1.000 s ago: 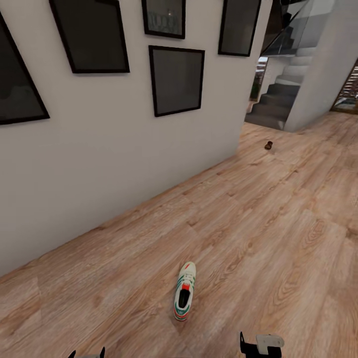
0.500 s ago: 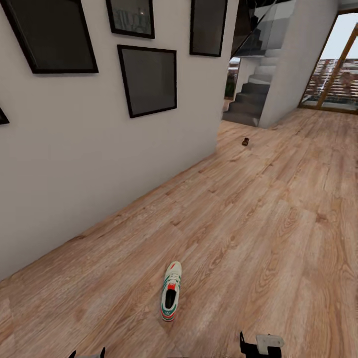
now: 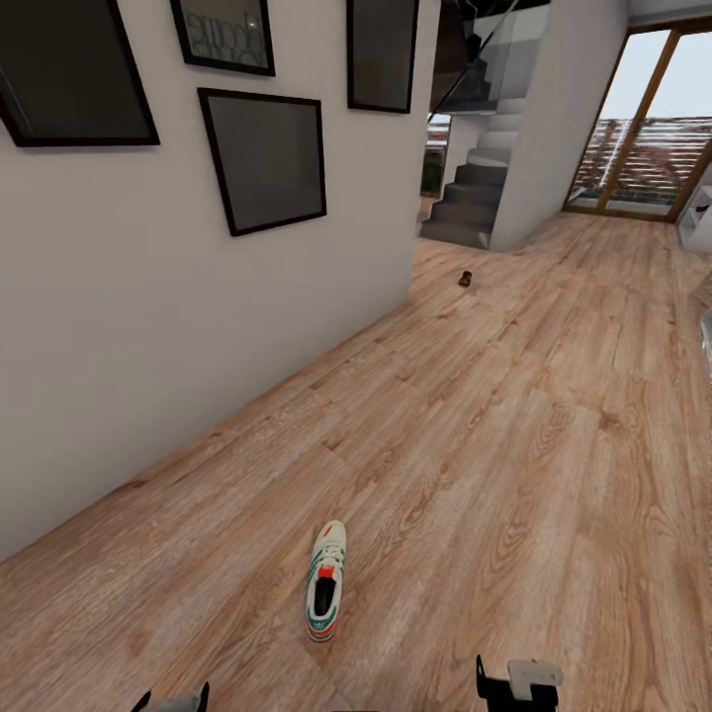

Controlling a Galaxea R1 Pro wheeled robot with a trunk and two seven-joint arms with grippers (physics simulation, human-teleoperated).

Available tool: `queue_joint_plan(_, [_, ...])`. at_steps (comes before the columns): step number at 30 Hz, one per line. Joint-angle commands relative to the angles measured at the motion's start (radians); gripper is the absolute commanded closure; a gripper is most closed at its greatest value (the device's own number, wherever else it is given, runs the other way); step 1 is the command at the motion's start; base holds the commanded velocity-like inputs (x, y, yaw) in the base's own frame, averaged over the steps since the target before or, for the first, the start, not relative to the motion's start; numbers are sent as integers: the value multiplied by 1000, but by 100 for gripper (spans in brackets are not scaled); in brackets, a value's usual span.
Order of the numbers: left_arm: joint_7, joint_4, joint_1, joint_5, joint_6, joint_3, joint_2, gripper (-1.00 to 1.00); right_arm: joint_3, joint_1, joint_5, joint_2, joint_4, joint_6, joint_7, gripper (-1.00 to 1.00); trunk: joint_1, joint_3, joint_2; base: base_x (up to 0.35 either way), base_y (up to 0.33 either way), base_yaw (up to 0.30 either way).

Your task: Pick up the two gym shoes and the two sandals from the corridor floor and place them onto the hallstand (shoe rack) in the corridor, making sure they are on the rack and not on the floor. Arrange them so the two gym shoes are next to each other and the two sandals are next to each other.

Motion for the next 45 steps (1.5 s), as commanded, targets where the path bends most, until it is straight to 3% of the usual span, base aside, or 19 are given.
queue_joint_plan(1, [2,0,-9,-7,4,8,-3,-100,6,-1,5,-1,-7,-1,-8,-100,0,-1,0,0,0,-18])
queue_joint_plan(2, [9,0,-19,-8,13,7,-6,-100,6,-1,5,-1,-18,0,-7,-100,0,-1,0,0,0,-14])
queue_joint_plan(6, [66,-1,-126,-15,171,0,-21,-100,6,-1,7,-27,-187,51,-5,-100,0,-1,0,0,0,-5])
queue_joint_plan(7, [86,-9,-197,-18,320,-9,-24,-100,5,-5,6,-40,-338,199,-4,-100,0,-1,0,0,0,0])
queue_joint_plan(10, [90,-12,-236,-27,385,-25,-25,-100,5,-14,5,-44,-429,306,-3,-100,0,-1,0,0,0,0])
queue_joint_plan(11, [92,-12,-260,-39,415,-39,-26,-100,5,-23,3,-45,-489,373,-2,-100,0,-1,0,0,0,0])
queue_joint_plan(14, [94,-8,-292,-63,449,-66,-28,-100,4,-34,2,-46,-573,459,9,-100,0,-1,0,0,0,0])
queue_joint_plan(16, [96,-7,-318,-110,497,-109,-38,-100,4,-42,1,-46,-671,541,37,-100,0,-1,0,0,0,0])
queue_joint_plan(18, [98,-12,-327,-148,539,-139,-52,-100,4,-44,1,-46,-735,576,63,-100,0,-1,0,0,0,0])
queue_joint_plan(21, [99,-16,-331,-169,568,-153,-57,-100,3,-45,1,-46,-769,589,79,-100,0,-1,0,0,0,0])
queue_joint_plan(23, [101,-29,-335,-194,626,-168,-63,-100,0,-47,1,-47,-818,607,101,-100,0,-1,0,0,0,0])
queue_joint_plan(29, [102,-44,-336,-196,649,-163,-69,-100,0,-47,1,-47,-835,614,109,-100,0,-1,0,0,0,0])
queue_joint_plan(34, [103,-66,-337,-162,653,-160,-80,-100,3,-46,2,-47,-830,614,111,-100,0,-1,0,0,0,0])
queue_joint_plan(39, [101,-79,-335,-109,650,-162,-116,-100,4,-46,1,-47,-810,614,112,-100,0,-1,0,0,0,0])
queue_joint_plan(45, [101,-93,-336,-105,645,-164,-120,-100,4,-46,2,-47,-813,614,112,-100,0,-1,0,0,0,0])
